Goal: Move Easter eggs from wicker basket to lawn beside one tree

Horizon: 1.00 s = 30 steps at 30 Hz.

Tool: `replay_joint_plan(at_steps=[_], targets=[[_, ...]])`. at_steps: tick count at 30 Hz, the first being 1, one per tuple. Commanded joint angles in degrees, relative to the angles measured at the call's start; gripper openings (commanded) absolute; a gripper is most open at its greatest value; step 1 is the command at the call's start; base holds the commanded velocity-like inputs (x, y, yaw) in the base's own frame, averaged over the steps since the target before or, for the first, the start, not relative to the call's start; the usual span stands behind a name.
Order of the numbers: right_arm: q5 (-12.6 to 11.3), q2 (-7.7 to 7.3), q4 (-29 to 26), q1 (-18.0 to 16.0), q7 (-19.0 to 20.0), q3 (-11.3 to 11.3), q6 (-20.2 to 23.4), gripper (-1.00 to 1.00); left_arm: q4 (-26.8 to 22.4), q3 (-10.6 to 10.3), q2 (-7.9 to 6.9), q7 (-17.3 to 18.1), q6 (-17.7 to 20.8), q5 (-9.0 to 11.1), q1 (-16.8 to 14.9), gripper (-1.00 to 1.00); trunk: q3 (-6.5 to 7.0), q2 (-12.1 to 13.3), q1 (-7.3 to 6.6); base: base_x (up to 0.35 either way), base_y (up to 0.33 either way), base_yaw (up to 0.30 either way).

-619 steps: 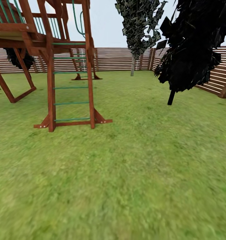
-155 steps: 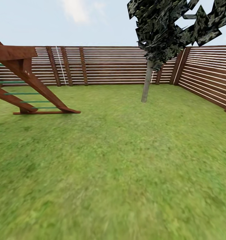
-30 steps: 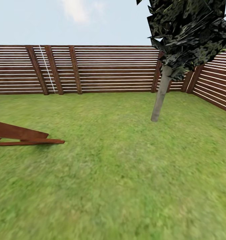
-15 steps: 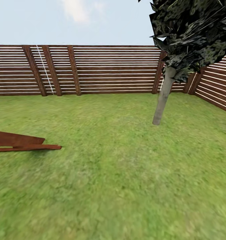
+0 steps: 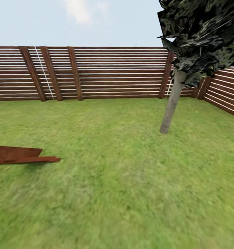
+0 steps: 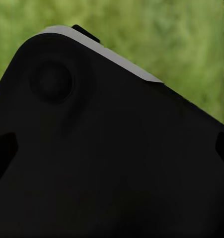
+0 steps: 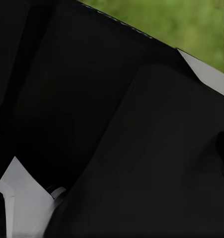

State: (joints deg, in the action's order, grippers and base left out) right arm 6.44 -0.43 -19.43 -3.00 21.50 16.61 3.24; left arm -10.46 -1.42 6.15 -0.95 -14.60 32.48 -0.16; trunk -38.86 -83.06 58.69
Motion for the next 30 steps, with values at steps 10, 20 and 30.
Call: replay_joint_plan(at_steps=[10, 20, 30], targets=[[0.6, -0.01, -0.2, 0.0, 0.2, -0.2, 0.3, 1.00, 0.0, -0.2, 0.01, -0.1, -0.2, 0.2, 0.0, 1.00, -0.05, 0.0, 0.03, 0.343, 0.000, 0.000], [0.6, -0.01, -0.2, 0.0, 0.2, -0.2, 0.3, 1.00, 0.0, -0.2, 0.01, -0.1, -0.2, 0.2, 0.0, 1.00, -0.05, 0.0, 0.03, 0.343, 0.000, 0.000], [0.6, -0.01, -0.2, 0.0, 0.2, -0.2, 0.3, 1.00, 0.0, -0.2, 0.01, -0.1, -0.2, 0.2, 0.0, 1.00, -0.05, 0.0, 0.03, 0.343, 0.000, 0.000]])
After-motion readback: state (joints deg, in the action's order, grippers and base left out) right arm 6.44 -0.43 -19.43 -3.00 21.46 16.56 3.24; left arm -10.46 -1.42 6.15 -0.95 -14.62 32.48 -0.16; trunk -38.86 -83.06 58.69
